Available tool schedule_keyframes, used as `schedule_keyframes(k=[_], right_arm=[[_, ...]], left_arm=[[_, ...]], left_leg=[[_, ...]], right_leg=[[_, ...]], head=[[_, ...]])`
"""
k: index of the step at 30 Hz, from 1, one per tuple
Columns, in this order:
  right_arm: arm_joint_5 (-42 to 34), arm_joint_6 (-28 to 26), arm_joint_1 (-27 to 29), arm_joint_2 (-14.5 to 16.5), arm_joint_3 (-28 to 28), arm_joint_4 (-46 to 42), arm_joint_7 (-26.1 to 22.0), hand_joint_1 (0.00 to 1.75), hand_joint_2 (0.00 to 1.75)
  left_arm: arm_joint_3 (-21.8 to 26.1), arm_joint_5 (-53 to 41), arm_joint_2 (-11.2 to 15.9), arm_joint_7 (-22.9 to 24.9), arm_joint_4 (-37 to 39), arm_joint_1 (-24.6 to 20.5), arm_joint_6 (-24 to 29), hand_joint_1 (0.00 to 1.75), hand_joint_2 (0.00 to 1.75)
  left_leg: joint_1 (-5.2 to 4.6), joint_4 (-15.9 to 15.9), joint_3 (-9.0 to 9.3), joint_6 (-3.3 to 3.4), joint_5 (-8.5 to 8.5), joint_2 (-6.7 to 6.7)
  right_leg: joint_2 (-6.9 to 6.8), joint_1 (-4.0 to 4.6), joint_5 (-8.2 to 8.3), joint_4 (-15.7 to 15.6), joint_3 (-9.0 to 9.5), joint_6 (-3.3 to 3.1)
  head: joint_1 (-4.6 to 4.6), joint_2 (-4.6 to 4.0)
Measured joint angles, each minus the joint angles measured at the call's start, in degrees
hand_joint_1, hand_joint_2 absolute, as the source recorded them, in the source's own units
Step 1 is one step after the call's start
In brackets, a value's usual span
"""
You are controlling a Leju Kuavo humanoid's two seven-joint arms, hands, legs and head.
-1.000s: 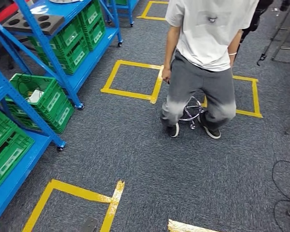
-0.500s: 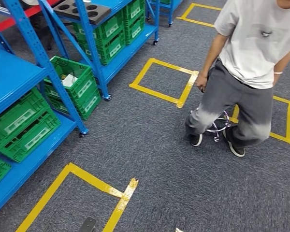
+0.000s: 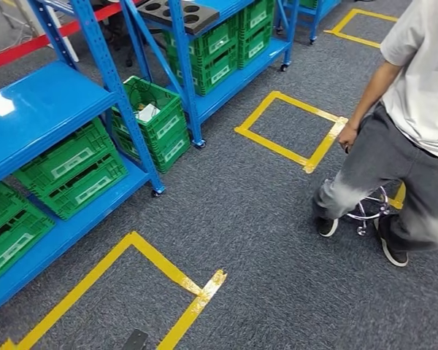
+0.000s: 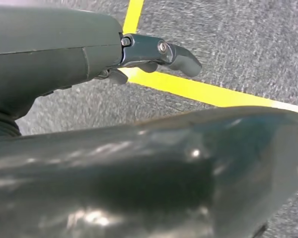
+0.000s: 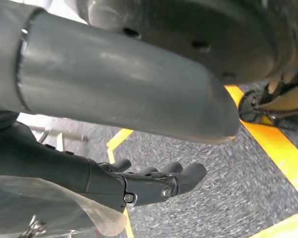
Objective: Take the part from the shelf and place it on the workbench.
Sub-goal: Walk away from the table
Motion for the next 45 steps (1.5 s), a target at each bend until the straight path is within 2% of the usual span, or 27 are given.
schedule_keyframes(k=[2,3,5,7,9,11,13,15,17,18,19,20,22,24,26,28,31,32,33,34,35,37,39,41,42,43,45], right_arm=[[0.00,0.10,0.10,-0.02,-0.07,0.00,0.02,0.00,0.00],[0.00,0.13,0.10,-0.03,-0.10,0.00,0.03,0.00,0.00],[0.00,0.19,-0.01,-0.04,-0.13,0.00,0.03,0.00,0.00],[0.00,0.23,-0.09,-0.04,-0.15,0.01,0.03,0.00,0.00],[-0.01,0.25,-0.14,-0.04,-0.16,0.02,0.03,0.00,0.00],[-0.01,0.24,-0.29,-0.06,-0.18,0.02,0.03,0.00,0.00],[0.00,0.23,-0.40,-0.08,-0.19,0.01,0.00,0.00,0.00],[0.00,0.22,-0.31,-0.11,-0.20,0.00,-0.03,0.00,0.00],[0.00,0.22,-0.19,-0.15,-0.21,0.00,-0.02,0.00,0.00],[0.00,0.22,-0.13,-0.18,-0.21,0.00,0.00,0.00,0.00],[0.00,0.22,-0.08,-0.20,-0.22,0.00,0.02,0.00,0.00],[0.00,0.22,-0.05,-0.23,-0.22,0.00,0.03,0.00,0.00],[0.00,0.23,-0.04,-0.27,-0.22,0.03,0.03,0.00,0.00],[0.00,0.24,-0.08,-0.29,-0.22,0.07,0.00,0.00,0.00],[-0.01,0.28,-0.14,-0.33,-0.23,0.09,0.01,0.00,0.00],[-0.02,0.34,-0.17,-0.36,-0.25,0.09,0.02,0.00,0.00],[-0.02,0.39,-0.01,-0.36,-0.25,0.09,-0.02,0.00,0.00],[-0.02,0.39,0.06,-0.37,-0.25,0.09,0.00,0.00,0.00],[-0.02,0.38,0.09,-0.38,-0.25,0.09,0.02,0.00,0.00],[-0.02,0.37,0.07,-0.39,-0.25,0.09,0.03,0.00,0.00],[-0.02,0.36,0.00,-0.39,-0.25,0.09,0.03,0.00,0.00],[-0.02,0.36,-0.11,-0.38,-0.25,0.09,0.02,0.00,0.00],[-0.02,0.38,-0.12,-0.38,-0.25,0.10,0.02,0.00,0.00],[-0.02,0.43,-0.30,-0.38,-0.25,0.10,0.02,0.00,0.00],[-0.03,0.47,-0.43,-0.39,-0.25,0.10,0.02,0.00,0.00],[-0.06,0.51,-0.52,-0.40,-0.25,0.09,-0.02,0.00,0.00],[-0.16,0.57,-0.47,-0.42,-0.25,0.09,-0.08,0.00,0.00]], left_arm=[[-0.01,-0.01,-0.01,0.00,0.00,-0.03,0.02,0.00,0.00],[-0.02,-0.01,-0.02,0.00,0.00,0.07,0.02,0.00,0.00],[-0.02,-0.01,0.00,0.00,0.00,0.21,0.03,0.00,0.00],[-0.02,-0.01,0.03,0.00,0.00,0.06,0.06,0.00,0.00],[-0.02,-0.01,0.02,0.00,0.00,-0.14,0.10,0.00,0.00],[-0.02,0.01,0.02,0.01,0.00,0.04,0.12,0.00,0.00],[-0.02,0.01,0.03,0.01,0.00,0.17,0.17,0.00,0.00],[-0.02,0.00,-0.05,0.00,0.00,-0.06,0.24,0.00,0.00],[-0.02,0.01,-0.19,0.00,0.00,-0.14,0.26,0.00,0.00],[-0.03,0.01,-0.24,0.00,0.00,-0.06,0.26,0.00,0.00],[-0.03,0.02,-0.26,0.00,0.00,0.00,0.26,0.00,0.00],[-0.03,0.02,-0.27,0.00,0.00,0.02,0.26,0.00,0.00],[-0.02,0.02,-0.29,0.01,0.00,-0.07,0.26,0.00,0.00],[-0.02,0.01,-0.31,0.01,0.00,-0.13,0.26,0.00,0.00],[-0.02,0.02,-0.25,0.02,0.00,0.02,0.26,0.00,0.00],[-0.02,0.05,-0.17,0.02,0.00,0.16,0.26,0.00,0.00],[-0.02,0.07,-0.18,0.02,0.00,-0.07,0.26,0.00,0.00],[-0.02,0.07,-0.18,0.02,0.00,-0.09,0.26,0.00,0.00],[-0.02,0.07,-0.19,0.02,0.00,-0.02,0.26,0.00,0.00],[-0.02,0.07,-0.19,0.02,0.00,0.08,0.26,0.00,0.00],[-0.02,0.07,-0.17,0.02,0.00,0.15,0.26,0.00,0.00],[-0.02,0.07,-0.11,0.02,0.00,0.09,0.26,0.00,0.00],[-0.02,0.07,-0.09,0.02,0.00,-0.15,0.26,0.00,0.00],[-0.02,0.11,-0.10,-0.19,0.00,-0.09,0.24,0.00,0.00],[-0.02,0.15,-0.10,-0.46,0.00,0.09,0.22,0.00,0.00],[-0.02,0.19,-0.08,-0.79,0.00,0.19,0.21,0.00,0.00],[-0.01,0.26,-0.10,-1.43,0.00,0.06,0.17,0.00,0.00]], left_leg=[[0.16,6.31,-3.07,-0.23,-2.15,0.91],[0.19,6.70,-3.26,-0.20,-1.59,1.04],[0.09,1.27,-0.49,0.25,2.18,1.81],[-0.55,-5.99,3.23,1.08,4.76,4.46],[-1.22,-8.92,4.55,1.70,4.78,6.05],[-1.16,-9.53,4.63,2.10,4.82,4.96],[-0.72,-10.19,5.01,2.55,5.08,3.60],[-0.42,-10.45,5.19,2.87,5.20,2.15],[-0.36,-10.41,5.21,2.97,5.18,0.61],[-0.34,-10.37,5.27,2.96,5.16,-0.18],[-0.29,-10.31,5.35,2.90,5.12,-1.03],[-0.20,-10.22,5.43,2.76,5.03,-1.90],[-0.08,-9.80,5.38,2.26,4.74,-3.46],[-0.03,-9.55,5.04,1.60,4.69,-4.71],[0.16,-9.54,4.74,1.05,4.81,-5.83],[0.12,-8.01,4.02,0.55,3.78,-4.47],[0.10,1.86,-0.60,-0.17,-1.17,0.10],[0.16,5.19,-2.24,-0.28,-2.31,0.72],[0.20,6.83,-3.05,-0.29,-2.41,1.00],[0.22,6.21,-2.77,-0.20,-1.35,1.18],[0.15,3.24,-1.32,0.08,0.70,1.59],[-0.44,-4.70,2.61,1.01,4.18,4.04],[-1.11,-8.84,4.63,1.73,4.87,6.00],[-1.23,-9.38,4.79,2.00,4.68,5.24],[-1.07,-9.77,4.97,2.16,4.84,4.53],[-0.83,-10.17,5.21,2.38,5.03,3.86],[-0.34,-10.75,5.54,2.80,5.35,2.43]], right_leg=[[-1.96,0.20,-0.30,0.00,0.18,-0.30],[-2.78,0.27,-0.45,0.01,0.30,-0.34],[-4.19,0.41,-0.81,0.00,0.79,-0.29],[-5.41,0.62,-1.29,0.00,1.25,0.06],[-6.68,0.85,-1.64,-0.02,1.50,0.61],[-7.61,0.89,-1.98,-0.12,1.81,1.13],[-5.50,0.67,-3.27,1.48,1.31,1.69],[-2.11,0.41,-6.17,7.59,-1.68,2.15],[-0.94,0.32,-8.19,14.40,-5.66,2.46],[-0.82,0.32,-7.62,15.43,-6.72,2.55],[-0.70,0.30,-5.89,14.18,-6.70,2.61],[-0.25,0.22,-3.39,11.02,-5.73,2.66],[2.35,-0.13,-0.11,3.92,-2.91,2.71],[4.05,-0.24,0.13,0.97,-1.31,2.34],[3.00,-0.12,0.17,0.66,-0.82,1.57],[1.60,-0.20,0.24,0.35,-0.49,0.79],[-0.99,0.00,-0.06,0.17,-0.12,0.01],[-1.90,0.11,-0.20,0.17,-0.04,-0.09],[-2.73,0.20,-0.35,0.17,0.07,-0.14],[-3.47,0.28,-0.50,0.18,0.24,-0.15],[-4.17,0.38,-0.69,0.17,0.52,-0.13],[-5.50,0.64,-1.22,0.17,1.09,0.14],[-6.87,0.88,-1.70,0.12,1.48,0.67],[-8.27,1.03,-1.96,-0.11,2.01,1.19],[-8.20,1.02,-2.25,-0.03,2.21,1.44],[-7.16,0.97,-2.90,0.68,2.01,1.67],[-3.37,0.72,-5.61,5.79,-0.52,2.14]], head=[[-0.03,0.00],[-0.04,-0.01],[-0.04,-0.01],[-0.04,0.00],[0.00,0.00],[-0.02,0.00],[0.13,0.00],[0.38,0.00],[0.45,0.00],[0.45,0.00],[0.44,0.00],[0.44,0.00],[0.47,0.00],[0.49,0.00],[0.50,-0.01],[0.24,-0.01],[-0.27,0.00],[-0.24,0.00],[-0.26,0.00],[-0.26,0.00],[-0.26,0.00],[-0.24,0.00],[-0.18,0.00],[-0.11,0.00],[0.01,-0.01],[0.14,-0.01],[0.59,-0.02]])
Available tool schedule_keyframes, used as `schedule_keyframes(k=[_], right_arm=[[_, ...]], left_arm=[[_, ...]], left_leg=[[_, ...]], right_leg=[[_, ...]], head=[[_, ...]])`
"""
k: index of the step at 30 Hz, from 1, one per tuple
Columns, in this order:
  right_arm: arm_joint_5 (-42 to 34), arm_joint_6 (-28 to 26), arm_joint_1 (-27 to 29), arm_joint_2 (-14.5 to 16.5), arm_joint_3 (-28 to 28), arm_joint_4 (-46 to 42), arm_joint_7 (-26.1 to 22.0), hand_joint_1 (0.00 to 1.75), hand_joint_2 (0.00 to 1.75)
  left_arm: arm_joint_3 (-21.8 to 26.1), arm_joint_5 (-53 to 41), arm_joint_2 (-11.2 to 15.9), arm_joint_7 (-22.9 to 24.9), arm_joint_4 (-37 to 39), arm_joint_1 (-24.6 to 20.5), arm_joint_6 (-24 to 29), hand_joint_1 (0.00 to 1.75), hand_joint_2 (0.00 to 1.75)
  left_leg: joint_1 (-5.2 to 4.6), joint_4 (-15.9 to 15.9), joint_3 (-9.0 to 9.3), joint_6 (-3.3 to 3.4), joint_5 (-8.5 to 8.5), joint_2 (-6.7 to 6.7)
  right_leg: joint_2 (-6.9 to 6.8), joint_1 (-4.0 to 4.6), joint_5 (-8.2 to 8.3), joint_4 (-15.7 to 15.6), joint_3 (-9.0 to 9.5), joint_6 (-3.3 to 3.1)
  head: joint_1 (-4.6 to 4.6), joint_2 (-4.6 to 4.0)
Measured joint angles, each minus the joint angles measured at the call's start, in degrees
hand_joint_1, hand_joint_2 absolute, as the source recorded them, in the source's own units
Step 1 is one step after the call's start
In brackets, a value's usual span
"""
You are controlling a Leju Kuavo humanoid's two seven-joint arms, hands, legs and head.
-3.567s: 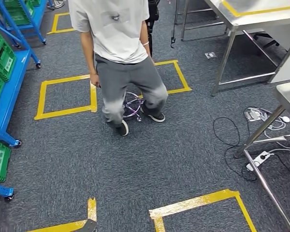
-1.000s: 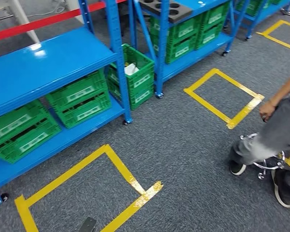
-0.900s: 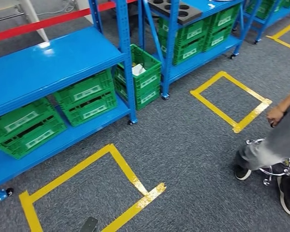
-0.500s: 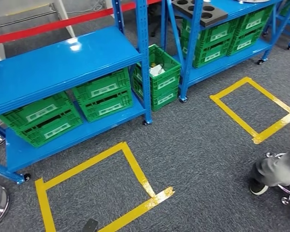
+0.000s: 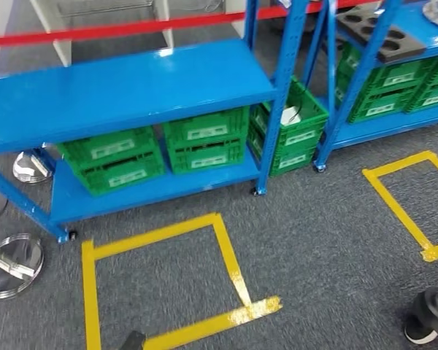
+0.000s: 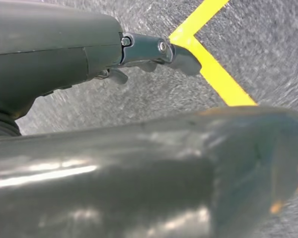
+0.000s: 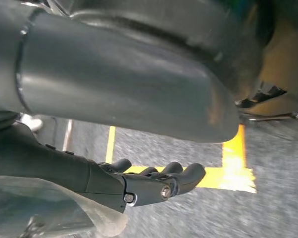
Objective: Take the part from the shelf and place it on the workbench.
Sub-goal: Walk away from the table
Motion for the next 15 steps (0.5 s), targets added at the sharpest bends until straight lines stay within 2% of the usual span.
schedule_keyframes(k=[1,2,3,4,5,6,7,8,9,10,11,12,13,15], right_arm=[[-0.07,0.04,0.10,0.00,0.00,0.00,-0.03,0.00,0.00],[-0.11,0.08,0.19,0.00,-0.01,0.00,-0.02,0.00,0.00],[-0.14,0.13,0.29,0.00,-0.01,0.00,-0.01,0.00,0.00],[-0.16,0.18,0.38,0.00,-0.02,0.00,0.01,0.00,0.00],[-0.16,0.21,0.44,0.00,-0.02,0.00,0.01,0.00,0.00],[-0.17,0.22,0.48,0.00,-0.03,0.00,-0.01,0.00,0.00],[-0.17,0.22,0.49,0.00,-0.03,0.03,-0.02,0.00,0.00],[-0.18,0.22,0.47,0.00,-0.04,0.07,-0.06,0.00,0.00],[-0.19,0.23,0.47,-0.01,-0.05,0.11,-0.07,0.00,0.00],[-0.19,0.24,0.48,-0.02,-0.07,0.15,-0.04,0.00,0.00],[-0.19,0.22,0.50,-0.04,-0.10,0.15,-0.02,0.00,0.00],[-0.19,0.21,0.50,-0.07,-0.17,0.15,0.02,0.00,0.00],[-0.19,0.21,0.48,-0.07,-0.24,0.15,0.01,0.00,0.00],[-0.19,0.25,0.47,-0.05,-0.37,0.15,-0.05,0.00,0.00]], left_arm=[[0.01,0.03,-0.05,-0.21,0.00,-0.12,-0.02,0.00,0.00],[0.01,0.05,-0.13,-0.34,0.00,-0.17,-0.04,0.00,0.00],[0.01,0.07,-0.19,-0.42,0.00,-0.12,-0.07,0.00,0.00],[0.01,0.07,-0.23,-0.47,0.00,-0.06,-0.07,0.00,0.00],[0.01,0.08,-0.25,-0.49,0.00,-0.01,-0.07,0.00,0.00],[0.01,0.08,-0.27,-0.52,0.00,0.00,-0.07,0.00,0.00],[0.01,0.08,-0.27,-0.55,0.00,-0.02,-0.07,0.00,0.00],[0.01,0.08,-0.28,-0.58,0.00,-0.08,-0.07,0.00,0.00],[0.01,0.08,-0.28,-0.60,0.00,-0.13,-0.07,0.00,0.00],[0.01,0.08,-0.27,-0.61,0.00,-0.14,-0.07,0.00,0.00],[0.01,0.08,-0.26,-0.62,0.00,-0.10,-0.07,0.00,0.00],[0.01,0.08,-0.20,-0.62,0.00,-0.01,-0.07,0.00,0.00],[0.01,0.08,-0.17,-0.62,0.00,0.07,-0.07,0.00,0.00],[0.01,0.08,-0.15,-0.61,-0.01,-0.02,-0.07,0.00,0.00]], left_leg=[[0.11,-0.03,-0.02,0.15,0.02,-0.77],[0.16,-0.01,-0.03,0.22,0.01,-1.60],[0.20,0.01,0.02,0.23,-0.02,-2.43],[0.27,0.06,0.09,0.18,-0.08,-3.27],[0.38,0.17,0.16,0.04,-0.17,-4.15],[0.51,0.37,0.20,-0.21,-0.33,-5.01],[0.56,0.68,0.12,-0.56,-0.56,-5.78],[0.59,1.07,-0.11,-0.92,-0.77,-6.53],[0.63,1.35,-0.38,-1.32,-0.87,-7.17],[0.68,1.47,-0.67,-1.67,-0.86,-7.81],[0.80,1.48,-0.89,-1.97,-0.76,-8.52],[0.87,1.56,-0.99,-2.27,-0.77,-8.51],[0.83,2.18,-1.30,-2.56,-1.16,-7.58],[0.72,6.43,-3.24,-3.10,-3.49,-4.17]], right_leg=[[1.54,-0.13,-1.61,3.99,-2.16,0.18],[2.29,-0.24,-2.70,7.66,-4.32,0.37],[2.56,-0.33,-2.80,9.87,-5.89,0.53],[2.64,-0.43,-1.72,9.94,-6.50,0.69],[2.84,-0.57,0.43,7.76,-6.04,0.84],[3.56,-0.82,3.03,4.04,-4.79,1.00],[5.19,-1.12,4.81,0.41,-3.44,1.17],[6.75,-1.41,5.84,-2.52,-2.13,1.17],[7.95,-1.57,6.06,-4.14,-1.34,1.06],[8.52,-1.56,5.66,-4.49,-1.00,0.79],[7.93,-1.53,5.64,-4.66,-0.73,0.38],[7.16,-1.50,5.69,-4.75,-0.61,-0.03],[6.36,-1.50,5.70,-4.89,-0.38,-0.46],[4.51,-1.46,5.59,-5.14,0.07,-1.19]], head=[[0.17,0.00],[0.26,0.00],[0.28,0.00],[0.28,-0.01],[0.29,-0.01],[0.28,-0.01],[0.35,-0.01],[0.35,-0.01],[0.37,-0.01],[0.38,-0.01],[0.36,-0.01],[0.37,-0.01],[0.21,-0.01],[-0.20,-0.01]])
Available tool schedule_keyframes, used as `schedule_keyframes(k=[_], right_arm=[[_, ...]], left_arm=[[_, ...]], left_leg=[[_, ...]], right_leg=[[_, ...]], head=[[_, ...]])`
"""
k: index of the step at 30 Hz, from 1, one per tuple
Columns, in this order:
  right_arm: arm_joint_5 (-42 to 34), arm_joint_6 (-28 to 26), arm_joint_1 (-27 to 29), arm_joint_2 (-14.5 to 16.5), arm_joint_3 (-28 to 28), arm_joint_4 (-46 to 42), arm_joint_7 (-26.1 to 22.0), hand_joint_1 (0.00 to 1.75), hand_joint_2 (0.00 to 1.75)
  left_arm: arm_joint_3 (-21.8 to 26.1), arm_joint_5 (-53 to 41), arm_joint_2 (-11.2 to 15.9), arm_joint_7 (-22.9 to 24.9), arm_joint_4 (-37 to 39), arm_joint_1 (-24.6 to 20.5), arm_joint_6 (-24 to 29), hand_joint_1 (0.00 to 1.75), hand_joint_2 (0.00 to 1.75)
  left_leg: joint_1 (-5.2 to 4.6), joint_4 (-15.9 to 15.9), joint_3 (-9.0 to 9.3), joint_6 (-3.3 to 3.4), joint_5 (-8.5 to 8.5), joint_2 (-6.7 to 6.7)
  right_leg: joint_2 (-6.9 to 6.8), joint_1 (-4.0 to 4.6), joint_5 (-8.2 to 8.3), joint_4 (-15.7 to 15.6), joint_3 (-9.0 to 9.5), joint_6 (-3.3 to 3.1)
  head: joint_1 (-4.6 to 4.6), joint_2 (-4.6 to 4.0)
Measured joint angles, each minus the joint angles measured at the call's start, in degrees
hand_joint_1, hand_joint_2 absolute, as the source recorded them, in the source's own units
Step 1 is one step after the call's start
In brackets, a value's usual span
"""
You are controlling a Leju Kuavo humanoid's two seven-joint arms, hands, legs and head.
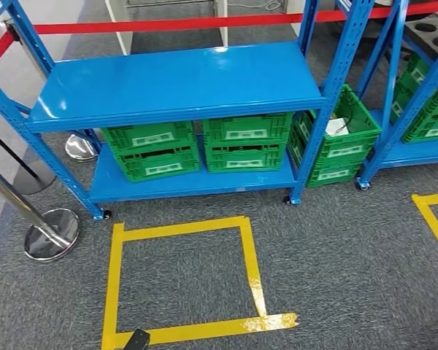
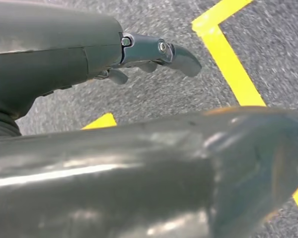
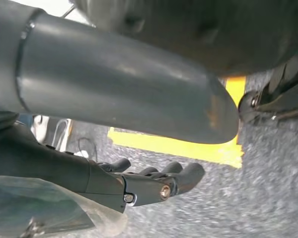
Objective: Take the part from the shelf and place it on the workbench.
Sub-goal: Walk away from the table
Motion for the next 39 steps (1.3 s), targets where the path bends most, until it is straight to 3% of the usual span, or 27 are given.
schedule_keyframes(k=[2,3,4,6,8,9,12,13,14,20,26,27,29,30,32,33,34,36,37,39], right_arm=[[0.01,0.13,0.11,0.01,-0.09,0.00,0.01,0.00,0.00],[0.05,0.21,0.15,0.01,-0.13,0.00,0.04,0.00,0.00],[0.11,0.28,0.15,0.01,-0.16,0.00,0.07,0.00,0.00],[0.31,0.40,0.02,0.01,-0.19,0.00,0.12,0.00,0.00],[0.49,0.34,-0.09,0.01,-0.19,0.00,0.09,0.00,0.00],[0.57,-0.06,-0.15,0.01,-0.19,0.00,-0.03,0.00,0.00],[0.62,-2.23,-0.29,-0.01,-0.18,0.00,-0.52,0.00,0.00],[0.60,-2.65,-0.30,-0.02,-0.18,0.00,-0.58,0.00,0.00],[0.58,-2.86,-0.29,-0.02,-0.19,0.00,-0.59,0.00,0.00],[0.69,-3.27,-0.19,-0.02,-0.20,0.00,-0.59,0.00,0.00],[0.57,-3.05,-0.34,-0.02,-0.20,-0.01,-0.72,0.00,0.00],[0.57,-2.91,-0.42,-0.04,-0.21,-0.01,-0.73,0.00,0.00],[0.56,-2.66,-0.42,-0.08,-0.22,-0.02,-0.76,0.00,0.00],[0.56,-2.61,-0.32,-0.10,-0.22,-0.02,-0.78,0.00,0.00],[0.55,-2.53,-0.09,-0.12,-0.22,-0.01,-0.75,0.00,0.00],[0.55,-2.46,0.01,-0.14,-0.22,0.00,-0.73,0.00,0.00],[0.54,-2.38,0.08,-0.15,-0.22,0.00,-0.72,0.00,0.00],[0.51,-2.27,0.17,-0.19,-0.22,0.00,-0.84,0.00,0.00],[0.49,-2.23,0.13,-0.18,-0.22,0.02,-0.92,0.00,0.00],[0.44,-2.14,0.00,-0.14,-0.22,0.07,-1.03,0.00,0.00]], left_arm=[[0.00,-0.01,-0.03,0.09,0.00,-0.22,0.00,0.00,0.00],[0.00,-0.01,-0.03,0.23,0.00,-0.21,0.00,0.00,0.00],[-0.01,-0.02,-0.03,0.41,0.00,-0.13,0.01,0.00,0.00],[-0.02,-0.02,-0.02,0.82,0.00,0.02,0.08,0.00,0.00],[-0.02,-0.03,-0.01,1.01,0.01,-0.10,0.21,0.00,0.00],[-0.02,-0.01,-0.03,1.01,0.01,-0.16,0.29,0.00,0.00],[-0.01,0.28,-0.11,0.92,0.01,0.15,0.50,0.00,0.00],[0.00,0.38,-0.11,0.90,0.01,0.30,0.55,0.00,0.00],[0.00,0.45,-0.10,0.89,0.01,0.37,0.60,0.00,0.00],[0.00,0.78,-0.11,0.88,0.00,0.39,0.82,0.00,0.00],[0.00,0.83,0.02,0.92,0.00,0.47,0.84,0.00,0.00],[0.00,0.83,0.02,0.96,0.00,0.49,0.84,0.00,0.00],[0.01,0.84,0.01,1.03,0.00,0.42,0.85,0.00,0.00],[0.02,0.85,-0.02,1.04,0.01,0.36,0.86,0.00,0.00],[0.02,0.85,-0.08,1.05,0.00,0.26,0.85,0.00,0.00],[0.02,0.85,-0.11,1.05,0.01,0.28,0.85,0.00,0.00],[0.02,0.86,-0.12,1.05,0.00,0.32,0.85,0.00,0.00],[0.02,0.87,-0.11,1.03,0.00,0.42,0.85,0.00,0.00],[0.02,0.87,-0.08,1.02,0.00,0.40,0.85,0.00,0.00],[0.02,0.88,-0.02,0.98,0.01,0.38,0.85,0.00,0.00]], left_leg=[[0.09,7.15,-3.58,-0.37,-3.10,2.20],[0.16,9.70,-4.89,-0.44,-3.72,2.56],[0.20,10.46,-5.35,-0.43,-3.29,2.74],[0.18,5.75,-3.12,-0.13,0.36,3.38],[-0.28,-1.28,0.45,0.45,3.01,5.41],[-0.51,-3.49,1.57,0.68,3.39,6.25],[-0.64,-4.88,2.21,0.61,3.18,6.50],[-0.62,-4.93,2.25,0.58,3.16,6.45],[-0.63,-4.93,2.25,0.67,3.10,6.45],[-0.73,-4.82,2.26,1.17,2.77,6.48],[-0.93,-5.12,2.57,2.54,2.43,6.25],[-0.80,-5.73,2.88,2.83,2.68,6.06],[-0.43,-6.93,3.63,3.38,3.27,5.53],[-0.42,-7.12,3.80,3.51,3.33,5.28],[-0.42,-7.15,3.94,3.59,3.22,4.63],[-0.40,-7.13,4.09,3.52,3.08,4.30],[-0.34,-7.08,4.32,3.33,2.89,3.96],[-0.12,-6.73,4.83,2.62,2.27,3.44],[-0.13,-6.31,4.93,2.15,1.86,3.28],[-0.26,-5.68,4.83,1.36,1.34,3.09]], right_leg=[[-2.00,0.24,-0.36,-0.02,0.31,-0.43],[-2.97,0.32,-0.55,-0.02,0.47,-0.52],[-3.84,0.37,-0.75,-0.01,0.65,-0.55],[-5.25,0.44,-1.22,-0.02,1.23,-0.36],[-6.31,0.59,-1.77,-0.10,1.52,0.12],[-6.75,0.71,-2.00,-0.18,1.61,0.40],[-7.33,1.13,-2.38,-0.44,1.94,-0.28],[-7.31,1.18,-2.38,-0.58,2.13,-0.59],[-7.33,1.18,-2.27,-0.76,2.34,-0.51],[-7.21,1.11,-1.90,-1.63,3.16,0.49],[-7.58,0.78,-1.87,-2.21,3.59,1.92],[-7.03,0.75,-2.15,-2.00,3.62,2.08],[-4.64,0.70,-4.15,1.46,1.94,2.16],[-3.25,0.66,-5.64,4.86,0.15,2.10],[-2.11,0.64,-7.83,12.04,-4.20,2.08],[-1.98,0.60,-7.51,13.62,-5.59,2.12],[-1.96,0.53,-6.02,13.05,-5.96,2.20],[-1.92,0.25,-1.33,6.85,-3.93,2.47],[-1.86,0.20,0.12,3.53,-2.61,2.58],[-1.69,0.26,0.51,0.59,-1.12,2.13]], head=[[-0.18,0.00],[-0.17,0.00],[-0.16,0.00],[-0.19,0.00],[-0.17,0.00],[-0.11,0.00],[0.02,0.00],[0.03,0.00],[0.04,0.00],[0.02,0.00],[-0.04,0.01],[0.04,0.01],[0.26,0.01],[0.38,0.01],[0.42,0.00],[0.40,0.00],[0.40,0.00],[0.39,0.00],[0.52,0.00],[0.60,0.00]])
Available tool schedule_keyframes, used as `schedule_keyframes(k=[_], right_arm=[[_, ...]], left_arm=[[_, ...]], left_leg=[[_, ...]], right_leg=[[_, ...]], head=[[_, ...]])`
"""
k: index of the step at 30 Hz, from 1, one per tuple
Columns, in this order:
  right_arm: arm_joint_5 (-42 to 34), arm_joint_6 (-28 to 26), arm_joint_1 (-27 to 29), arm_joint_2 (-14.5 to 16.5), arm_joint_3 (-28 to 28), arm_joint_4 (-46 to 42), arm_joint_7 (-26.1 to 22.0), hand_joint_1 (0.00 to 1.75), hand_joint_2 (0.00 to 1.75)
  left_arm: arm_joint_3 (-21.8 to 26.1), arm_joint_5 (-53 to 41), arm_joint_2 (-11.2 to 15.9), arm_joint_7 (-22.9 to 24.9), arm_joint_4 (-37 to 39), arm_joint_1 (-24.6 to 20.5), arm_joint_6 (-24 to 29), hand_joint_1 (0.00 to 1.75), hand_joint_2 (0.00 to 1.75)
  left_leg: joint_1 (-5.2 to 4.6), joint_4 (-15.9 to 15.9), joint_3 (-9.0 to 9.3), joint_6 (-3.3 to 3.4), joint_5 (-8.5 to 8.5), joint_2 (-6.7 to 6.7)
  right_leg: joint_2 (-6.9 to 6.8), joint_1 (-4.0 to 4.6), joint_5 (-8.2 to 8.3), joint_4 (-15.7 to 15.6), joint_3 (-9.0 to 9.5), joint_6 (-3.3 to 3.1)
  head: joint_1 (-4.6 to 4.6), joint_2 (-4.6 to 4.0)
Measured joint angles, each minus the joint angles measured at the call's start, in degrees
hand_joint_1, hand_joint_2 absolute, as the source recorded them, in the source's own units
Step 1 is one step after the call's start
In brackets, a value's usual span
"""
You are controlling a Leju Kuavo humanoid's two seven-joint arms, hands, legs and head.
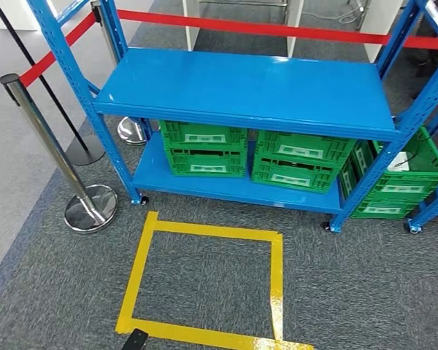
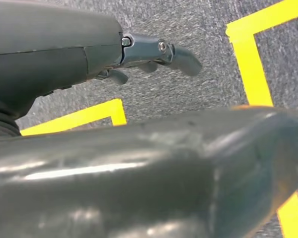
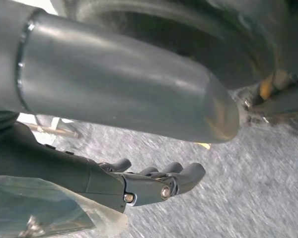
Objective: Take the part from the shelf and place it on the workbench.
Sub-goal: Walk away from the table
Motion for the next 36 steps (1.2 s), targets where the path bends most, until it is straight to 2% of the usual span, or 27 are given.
schedule_keyframes(k=[3,5,8,9,10,11,12,13,14,15,17,19,20,21,23,24,25,26,27,28,29,30,34,36], right_arm=[[-0.03,0.04,0.04,-0.08,-0.04,0.01,0.01,0.00,0.00],[-0.05,0.01,0.03,-0.13,-0.11,0.00,-0.07,0.00,0.00],[-0.07,0.11,-0.09,-0.14,-0.20,0.00,-0.19,0.00,0.00],[-0.07,0.13,-0.05,-0.14,-0.23,0.00,-0.20,0.00,0.00],[-0.07,0.13,-0.01,-0.14,-0.25,0.00,-0.20,0.00,0.00],[-0.07,0.12,0.02,-0.14,-0.27,0.00,-0.20,0.00,0.00],[-0.07,0.11,0.03,-0.14,-0.28,0.00,-0.20,0.00,0.00],[-0.07,0.11,0.00,-0.11,-0.29,0.01,-0.21,0.00,0.00],[-0.07,0.11,-0.05,-0.09,-0.30,0.02,-0.25,0.00,0.00],[-0.07,0.11,-0.08,-0.07,-0.31,0.02,-0.28,0.00,0.00],[-0.07,0.13,-0.16,-0.02,-0.32,0.02,-0.37,0.00,0.00],[-0.07,0.14,-0.19,0.00,-0.33,0.01,-0.43,0.00,0.00],[-0.07,0.13,-0.22,0.00,-0.33,0.01,-0.46,0.00,0.00],[-0.07,0.10,-0.23,0.00,-0.33,0.01,-0.49,0.00,0.00],[-0.07,0.07,-0.21,-0.01,-0.36,0.01,-0.52,0.00,0.00],[-0.07,0.06,-0.15,-0.02,-0.37,0.01,-0.52,0.00,0.00],[-0.07,0.05,-0.07,-0.03,-0.39,0.01,-0.52,0.00,0.00],[-0.07,0.05,0.00,-0.04,-0.40,0.01,-0.52,0.00,0.00],[-0.07,0.05,0.03,-0.05,-0.42,0.01,-0.52,0.00,0.00],[-0.07,0.05,0.00,-0.07,-0.44,0.01,-0.52,0.00,0.00],[-0.07,0.05,-0.07,-0.09,-0.45,0.01,-0.52,0.00,0.00],[-0.07,0.05,-0.13,-0.10,-0.45,0.02,-0.52,0.00,0.00],[-0.07,0.03,-0.01,-0.16,-0.50,0.02,-0.51,0.00,0.00],[-0.07,0.01,-0.03,-0.16,-0.54,0.01,-0.54,0.00,0.00]], left_arm=[[0.00,0.05,0.07,-0.02,0.00,0.08,0.01,0.00,0.00],[0.00,0.11,0.14,-0.03,0.00,0.04,0.01,0.00,0.00],[0.00,0.16,0.16,-0.04,0.00,0.11,-0.01,0.00,0.00],[0.00,0.16,0.16,-0.04,0.00,0.19,-0.02,0.00,0.00],[0.00,0.17,0.16,-0.04,0.00,0.27,-0.02,0.00,0.00],[0.00,0.17,0.16,-0.04,0.00,0.31,-0.02,0.00,0.00],[0.00,0.17,0.18,-0.04,0.00,0.33,-0.02,0.00,0.00],[0.00,0.17,0.25,-0.04,0.00,0.31,-0.03,0.00,0.00],[0.00,0.17,0.32,-0.04,0.00,0.28,-0.03,0.00,0.00],[0.00,0.17,0.38,-0.05,0.00,0.25,-0.04,0.00,0.00],[0.00,0.17,0.39,-0.07,0.00,0.30,-0.05,0.00,0.00],[0.00,0.17,0.37,-0.09,0.00,0.49,-0.06,0.00,0.00],[0.00,0.17,0.35,-0.10,0.00,0.50,-0.05,0.00,0.00],[0.01,0.17,0.33,-0.11,0.00,0.43,-0.05,0.00,0.00],[0.01,0.17,0.28,-0.13,0.00,0.30,-0.07,0.00,0.00],[0.02,0.18,0.25,-0.13,0.00,0.32,-0.08,0.00,0.00],[0.02,0.18,0.23,-0.13,0.00,0.39,-0.09,0.00,0.00],[0.02,0.19,0.22,-0.13,0.00,0.44,-0.09,0.00,0.00],[0.02,0.21,0.22,-0.12,0.00,0.48,-0.09,0.00,0.00],[0.02,0.22,0.21,-0.12,0.00,0.48,-0.09,0.00,0.00],[0.02,0.25,0.21,-0.12,0.00,0.46,-0.09,0.00,0.00],[0.02,0.28,0.21,-0.12,0.00,0.43,-0.09,0.00,0.00],[0.01,0.34,0.25,-0.13,0.00,0.36,-0.08,0.00,0.00],[0.02,0.34,0.28,-0.13,0.00,0.35,-0.07,0.00,0.00]], left_leg=[[0.04,0.46,0.01,-0.60,-0.42,-0.06],[0.16,3.46,-1.13,-1.13,-2.18,0.00],[0.26,14.14,-6.71,-1.66,-6.25,0.05],[0.27,16.30,-8.16,-1.62,-6.37,0.05],[0.25,16.42,-8.68,-1.45,-5.32,0.05],[0.20,14.33,-8.17,-1.14,-3.21,0.05],[0.07,10.68,-6.89,-0.67,-0.58,0.05],[-0.13,7.20,-5.51,-0.14,1.29,0.07],[-0.38,4.15,-4.22,0.33,2.35,0.10],[-0.61,2.32,-3.46,0.66,2.49,0.13],[-0.82,1.01,-2.93,0.92,1.84,0.08],[-0.47,-0.27,-2.13,1.11,2.00,0.03],[-0.26,-0.92,-1.61,1.25,2.12,0.04],[-0.10,-1.35,-1.18,1.40,2.15,0.06],[-0.16,-1.46,-0.87,1.64,1.85,0.07],[-0.21,-1.43,-0.68,1.71,1.62,0.06],[-0.24,-1.42,-0.39,1.72,1.37,0.03],[-0.25,-1.39,-0.01,1.68,1.08,-0.02],[-0.24,-1.34,0.45,1.58,0.74,-0.06],[-0.29,-1.29,0.80,1.38,0.36,-0.09],[-0.38,-1.11,0.98,1.10,-0.02,-0.11],[-0.47,-0.99,1.06,0.81,-0.31,-0.08],[-0.47,-0.34,1.08,-0.18,-1.19,0.00],[-0.27,3.79,-0.70,-0.87,-3.49,0.03]], right_leg=[[0.01,0.04,-0.41,-0.06,0.36,-1.20],[-0.10,-0.10,-0.56,-0.26,0.81,-1.86],[-0.23,0.07,-1.00,-0.29,1.27,-2.56],[-0.22,0.16,-1.18,-0.29,1.45,-2.69],[-0.18,0.26,-1.38,-0.29,1.69,-2.75],[-0.13,0.36,-1.61,-0.30,2.03,-2.74],[-0.08,0.44,-1.88,-0.33,2.38,-2.70],[-0.09,0.54,-2.18,-0.39,2.56,-2.57],[-0.08,0.55,-2.41,-0.47,2.76,-2.38],[-0.14,0.54,-2.55,-0.55,2.73,-2.14],[-0.31,0.48,-2.53,-0.96,2.98,-1.56],[-0.43,0.57,-2.99,-0.77,3.00,-1.03],[-0.38,0.64,-3.79,0.64,2.32,-0.82],[-0.33,0.68,-5.03,3.28,0.83,-0.67],[-0.25,0.71,-7.57,10.55,-3.62,-0.46],[-0.25,0.72,-7.82,13.09,-5.49,-0.39],[-0.25,0.72,-6.90,13.70,-6.45,-0.36],[-0.26,0.73,-4.85,12.06,-6.25,-0.37],[-0.26,0.72,-2.13,8.57,-5.05,-0.43],[-0.26,0.76,-0.17,4.91,-3.55,-0.54],[-0.24,0.81,1.01,1.82,-2.06,-0.77],[-0.19,0.87,1.38,-0.04,-1.09,-1.03],[-0.13,0.85,0.86,-0.96,-0.19,-2.21],[-0.25,0.62,0.69,-1.18,0.25,-2.77]], head=[[-0.25,0.01],[-0.56,0.01],[-0.81,0.00],[-0.83,0.00],[-0.84,0.00],[-0.82,0.00],[-0.83,0.00],[-0.75,0.00],[-0.71,0.00],[-0.68,0.00],[-0.73,0.00],[-0.67,0.00],[-0.57,0.01],[-0.46,0.00],[-0.37,0.00],[-0.38,0.00],[-0.39,0.00],[-0.38,0.00],[-0.38,0.00],[-0.37,0.00],[-0.37,0.00],[-0.43,0.00],[-0.79,0.02],[-1.01,0.02]])
